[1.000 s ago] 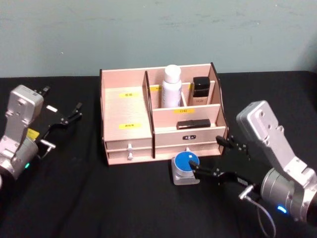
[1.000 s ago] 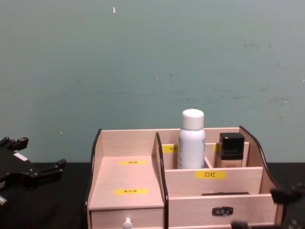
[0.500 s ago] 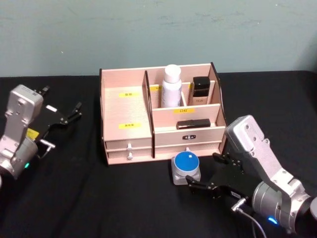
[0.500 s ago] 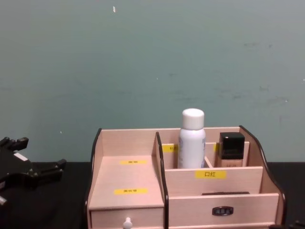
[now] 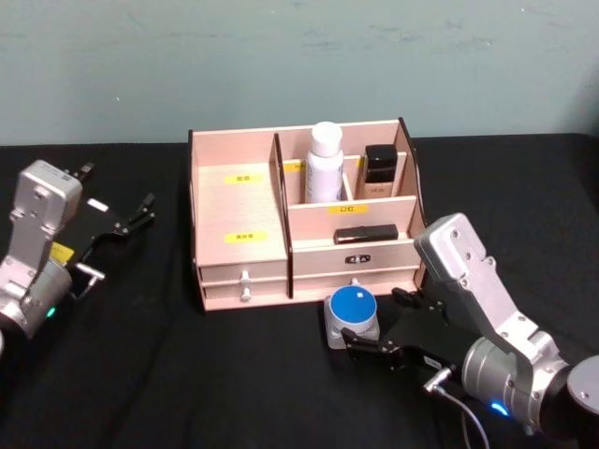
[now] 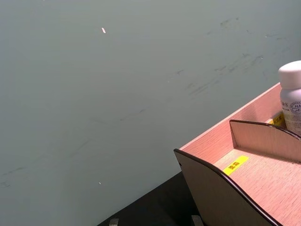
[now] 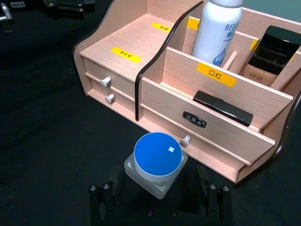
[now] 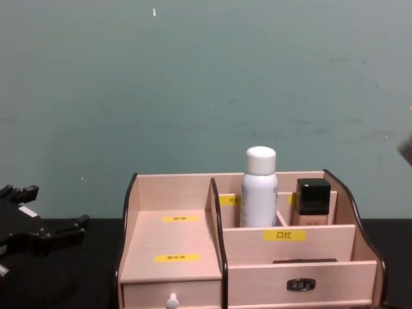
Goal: Pick up the facial cleanser and watermelon frost from the table and place them into the tiered storage box.
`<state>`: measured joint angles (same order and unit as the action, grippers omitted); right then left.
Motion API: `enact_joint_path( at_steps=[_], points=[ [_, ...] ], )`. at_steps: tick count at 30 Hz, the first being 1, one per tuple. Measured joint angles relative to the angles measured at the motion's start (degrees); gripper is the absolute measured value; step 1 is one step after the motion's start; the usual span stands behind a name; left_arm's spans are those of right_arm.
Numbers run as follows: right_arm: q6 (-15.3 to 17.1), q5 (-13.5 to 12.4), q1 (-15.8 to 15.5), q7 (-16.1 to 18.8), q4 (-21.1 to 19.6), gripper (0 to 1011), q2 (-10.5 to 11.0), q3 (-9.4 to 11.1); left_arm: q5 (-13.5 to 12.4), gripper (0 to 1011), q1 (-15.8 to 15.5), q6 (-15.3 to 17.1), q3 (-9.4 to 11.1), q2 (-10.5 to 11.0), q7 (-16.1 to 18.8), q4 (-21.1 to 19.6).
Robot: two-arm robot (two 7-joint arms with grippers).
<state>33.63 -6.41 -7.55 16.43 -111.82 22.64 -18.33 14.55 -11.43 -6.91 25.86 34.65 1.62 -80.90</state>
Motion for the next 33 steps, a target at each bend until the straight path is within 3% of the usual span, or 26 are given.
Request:
enact_joint_path(
  at_steps=[20, 33],
  points=[
    [0.57, 2.71, 3.72, 1.68, 4.51, 1002, -3.70, -0.91, 0.00, 1001, 0.00, 0.00, 0.00, 0.00, 0.00, 0.00],
    [0.69, 3.81, 4.01, 2.45, 5.59, 1002, -4.85, -0.80, 0.00, 1001, 0.00, 0.00, 0.00, 0.00, 0.00, 0.00]
  ],
)
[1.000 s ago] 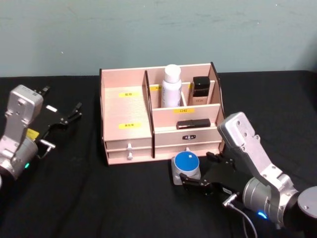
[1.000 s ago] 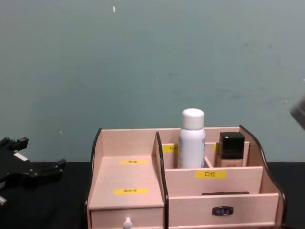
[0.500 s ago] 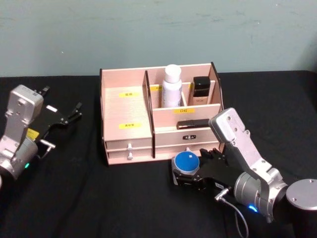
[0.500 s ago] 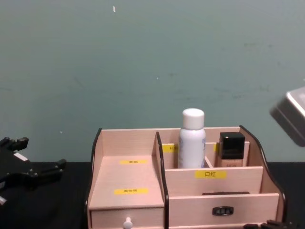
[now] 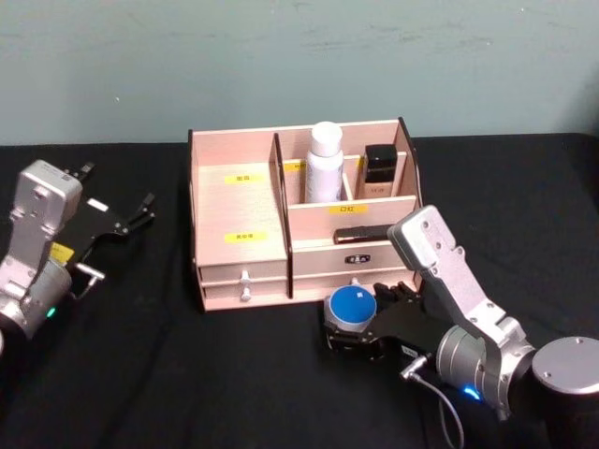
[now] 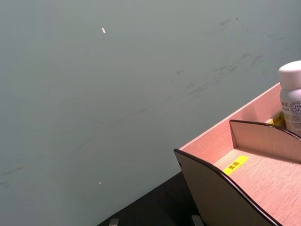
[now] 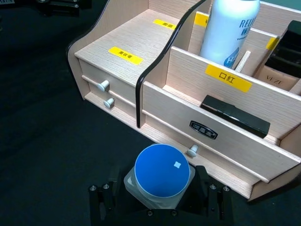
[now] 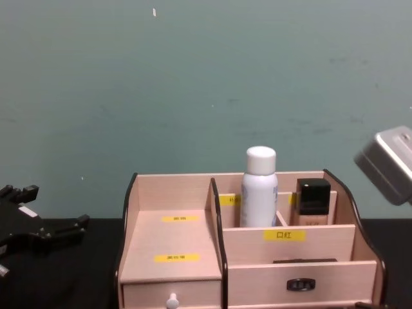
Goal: Pick up the facial cleanser and watermelon frost from the table and place them into the tiered storage box.
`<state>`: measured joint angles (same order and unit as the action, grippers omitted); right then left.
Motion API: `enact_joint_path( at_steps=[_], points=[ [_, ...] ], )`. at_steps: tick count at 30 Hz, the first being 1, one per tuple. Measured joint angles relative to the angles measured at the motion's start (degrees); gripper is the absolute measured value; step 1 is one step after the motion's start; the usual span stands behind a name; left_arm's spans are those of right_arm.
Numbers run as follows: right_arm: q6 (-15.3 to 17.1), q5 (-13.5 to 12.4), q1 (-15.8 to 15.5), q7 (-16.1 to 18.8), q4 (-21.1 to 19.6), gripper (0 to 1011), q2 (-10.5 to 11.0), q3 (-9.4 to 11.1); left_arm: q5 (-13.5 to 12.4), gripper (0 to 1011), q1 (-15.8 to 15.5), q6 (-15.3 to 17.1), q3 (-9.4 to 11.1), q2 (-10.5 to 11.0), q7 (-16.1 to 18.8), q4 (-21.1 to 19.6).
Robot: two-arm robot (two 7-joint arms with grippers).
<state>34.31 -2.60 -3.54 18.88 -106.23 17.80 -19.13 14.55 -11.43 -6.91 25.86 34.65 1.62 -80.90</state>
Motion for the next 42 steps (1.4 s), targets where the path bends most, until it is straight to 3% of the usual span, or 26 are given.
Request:
enact_joint_path(
  at_steps=[22, 28, 35, 42],
  points=[
    [-0.18, 0.83, 0.30, 0.55, 0.83, 1002, -0.41, -0.11, 0.00, 1001, 0.00, 0.00, 0.00, 0.00, 0.00, 0.00],
    [-0.19, 0.78, 0.29, 0.51, 0.79, 903, -0.39, -0.10, 0.00, 1001, 0.00, 0.00, 0.00, 0.00, 0.00, 0.00],
    [-0.18, 0.70, 0.25, 0.47, 0.74, 708, -0.38, -0.10, 0.00, 1001, 0.00, 0.00, 0.00, 0.00, 0.00, 0.00],
    [-0.18, 0.67, 0.22, 0.44, 0.70, 705, -0.37, -0.10, 0.00, 1001, 0.00, 0.00, 0.00, 0.00, 0.00, 0.00]
  ],
)
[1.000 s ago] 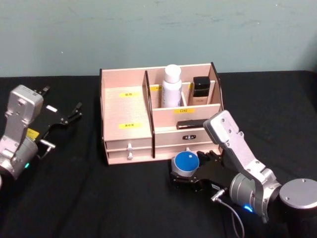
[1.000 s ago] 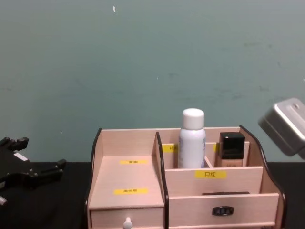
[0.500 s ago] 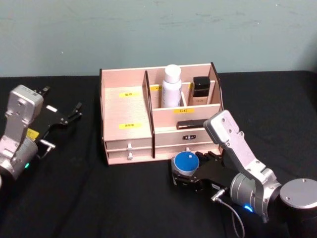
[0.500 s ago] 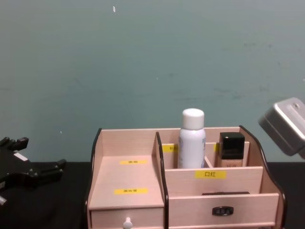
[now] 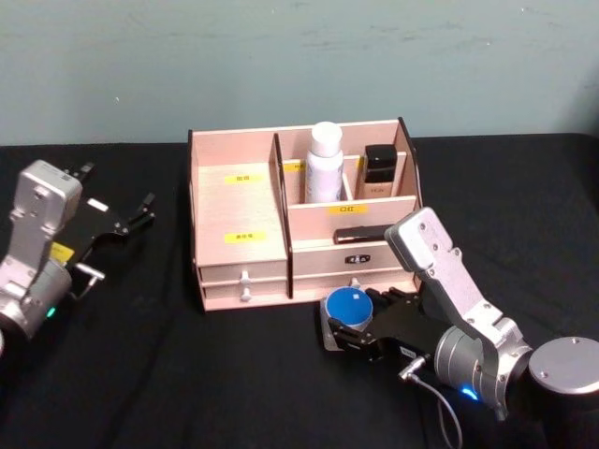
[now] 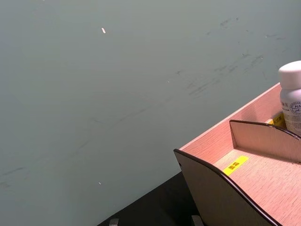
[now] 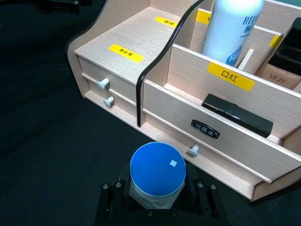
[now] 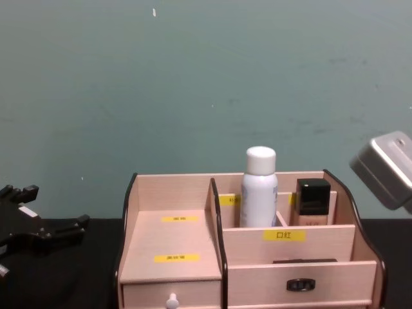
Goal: Pick up the facial cleanser and watermelon frost from the table and place them into the tiered storage box.
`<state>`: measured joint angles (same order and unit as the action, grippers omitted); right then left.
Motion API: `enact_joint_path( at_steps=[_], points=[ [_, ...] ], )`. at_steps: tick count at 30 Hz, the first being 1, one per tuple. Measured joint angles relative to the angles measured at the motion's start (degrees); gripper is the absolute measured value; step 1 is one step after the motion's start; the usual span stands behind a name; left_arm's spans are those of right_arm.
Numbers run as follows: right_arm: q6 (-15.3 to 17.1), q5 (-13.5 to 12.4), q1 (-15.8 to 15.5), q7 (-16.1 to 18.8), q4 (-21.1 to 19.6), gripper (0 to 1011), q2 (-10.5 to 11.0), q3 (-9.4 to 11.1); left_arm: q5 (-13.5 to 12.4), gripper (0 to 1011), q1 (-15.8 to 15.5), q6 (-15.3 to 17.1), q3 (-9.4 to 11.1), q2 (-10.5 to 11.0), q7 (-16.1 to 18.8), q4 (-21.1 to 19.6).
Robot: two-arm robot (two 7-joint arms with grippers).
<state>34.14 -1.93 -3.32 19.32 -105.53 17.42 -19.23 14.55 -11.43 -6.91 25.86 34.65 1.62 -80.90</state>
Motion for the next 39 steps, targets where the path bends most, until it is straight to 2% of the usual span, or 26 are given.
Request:
enact_joint_path(
  at_steps=[13, 19, 31, 35, 39],
  points=[
    [0.00, -0.07, 0.00, 0.00, 0.00, 705, 0.00, 0.00, 0.00, 1001, 0.00, 0.00, 0.00, 0.00, 0.00, 0.00],
    [-1.56, -0.09, 0.03, 1.15, 0.01, 705, 0.84, -0.10, 0.00, 1001, 0.00, 0.00, 0.00, 0.00, 0.00, 0.00],
    [-2.38, -2.20, 1.04, 3.99, -3.69, 705, 3.36, -0.51, 0.00, 1001, 0.00, 0.00, 0.00, 0.00, 0.00, 0.00],
    [-1.77, -2.94, 2.13, 4.61, -5.15, 705, 3.64, -1.04, 0.00, 1001, 0.01, 0.00, 0.00, 0.00, 0.00, 0.00],
    [-0.89, -3.32, 3.93, 4.81, -6.49, 705, 3.40, -2.51, 0.00, 1002, 0.00, 0.00, 0.00, 0.00, 0.00, 0.00]
  ],
)
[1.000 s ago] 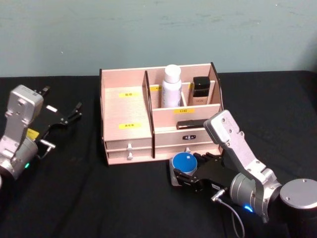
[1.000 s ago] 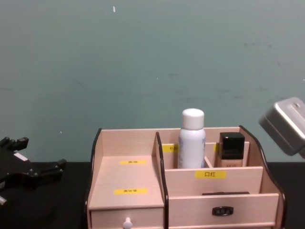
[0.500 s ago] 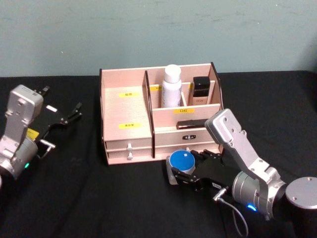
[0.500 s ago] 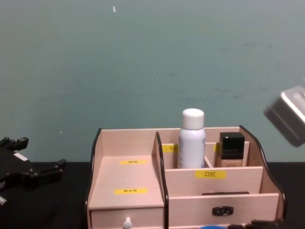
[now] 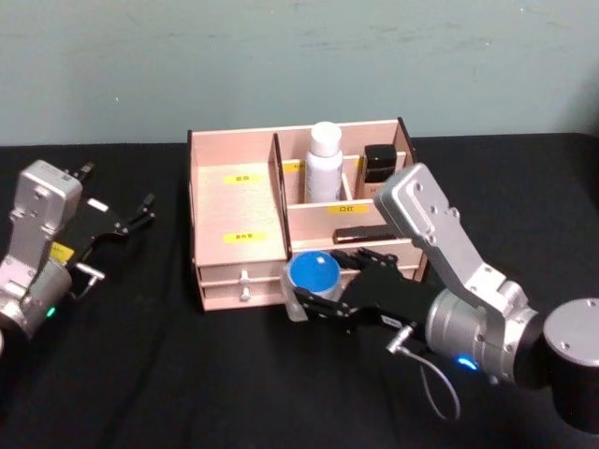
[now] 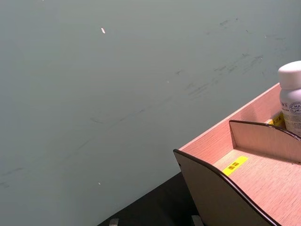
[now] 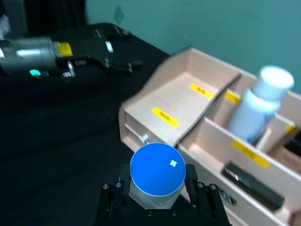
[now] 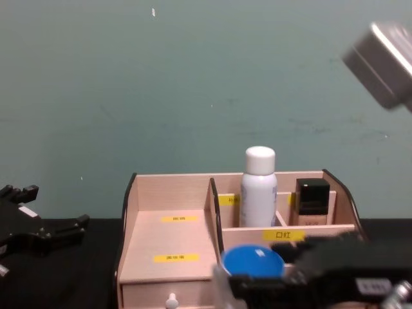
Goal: Pick up the facial cleanser and watermelon frost from the table and place them into the tiered storage box.
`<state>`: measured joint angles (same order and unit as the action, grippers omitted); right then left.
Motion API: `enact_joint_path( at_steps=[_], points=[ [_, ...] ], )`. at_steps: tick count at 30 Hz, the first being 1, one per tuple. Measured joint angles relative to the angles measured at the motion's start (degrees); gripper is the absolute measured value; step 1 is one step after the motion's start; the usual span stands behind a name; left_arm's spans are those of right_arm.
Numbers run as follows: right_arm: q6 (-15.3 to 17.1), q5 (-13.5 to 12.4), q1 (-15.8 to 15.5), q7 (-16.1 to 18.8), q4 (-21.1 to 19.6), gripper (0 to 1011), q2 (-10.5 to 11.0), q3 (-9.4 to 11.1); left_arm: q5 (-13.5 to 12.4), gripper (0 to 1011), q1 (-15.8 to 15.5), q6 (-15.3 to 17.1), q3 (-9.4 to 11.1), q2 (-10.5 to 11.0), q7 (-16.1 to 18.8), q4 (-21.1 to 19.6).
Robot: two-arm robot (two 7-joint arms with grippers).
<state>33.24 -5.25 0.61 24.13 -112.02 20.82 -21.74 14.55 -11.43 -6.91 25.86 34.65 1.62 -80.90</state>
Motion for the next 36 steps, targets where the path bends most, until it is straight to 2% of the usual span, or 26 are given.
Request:
enact_joint_path(
  at_steps=[5, 10, 16, 17, 27, 36],
  points=[
    [0.46, 0.03, 2.43, -0.24, 0.15, 706, -1.03, -1.91, 0.00, 1001, 0.00, 0.00, 0.00, 0.00, 0.00, 0.00],
    [0.87, 0.36, 5.65, -1.03, 2.48, 706, -3.11, -4.04, 0.00, 1001, 0.00, 0.00, 0.00, 0.00, 0.00, 0.00],
    [1.26, 0.71, 8.45, -1.86, 5.34, 705, -5.34, -5.11, 0.00, 1001, 0.00, 0.00, 0.00, 0.00, 0.00, 0.00],
    [1.34, 0.83, 9.58, -2.15, 6.47, 705, -6.27, -5.45, 0.00, 1001, 0.00, 0.00, 0.00, 0.00, 0.00, 0.00],
    [1.55, 1.84, 13.11, -3.22, 10.95, 705, -9.12, -6.33, -0.01, 1001, 0.00, 0.00, 0.00, 0.00, 0.00, 0.00],
    [0.75, 2.27, 15.12, -4.00, 14.67, 706, -11.05, -5.43, 0.00, 1001, 0.00, 0.00, 0.00, 0.00, 0.00, 0.00]
  ],
)
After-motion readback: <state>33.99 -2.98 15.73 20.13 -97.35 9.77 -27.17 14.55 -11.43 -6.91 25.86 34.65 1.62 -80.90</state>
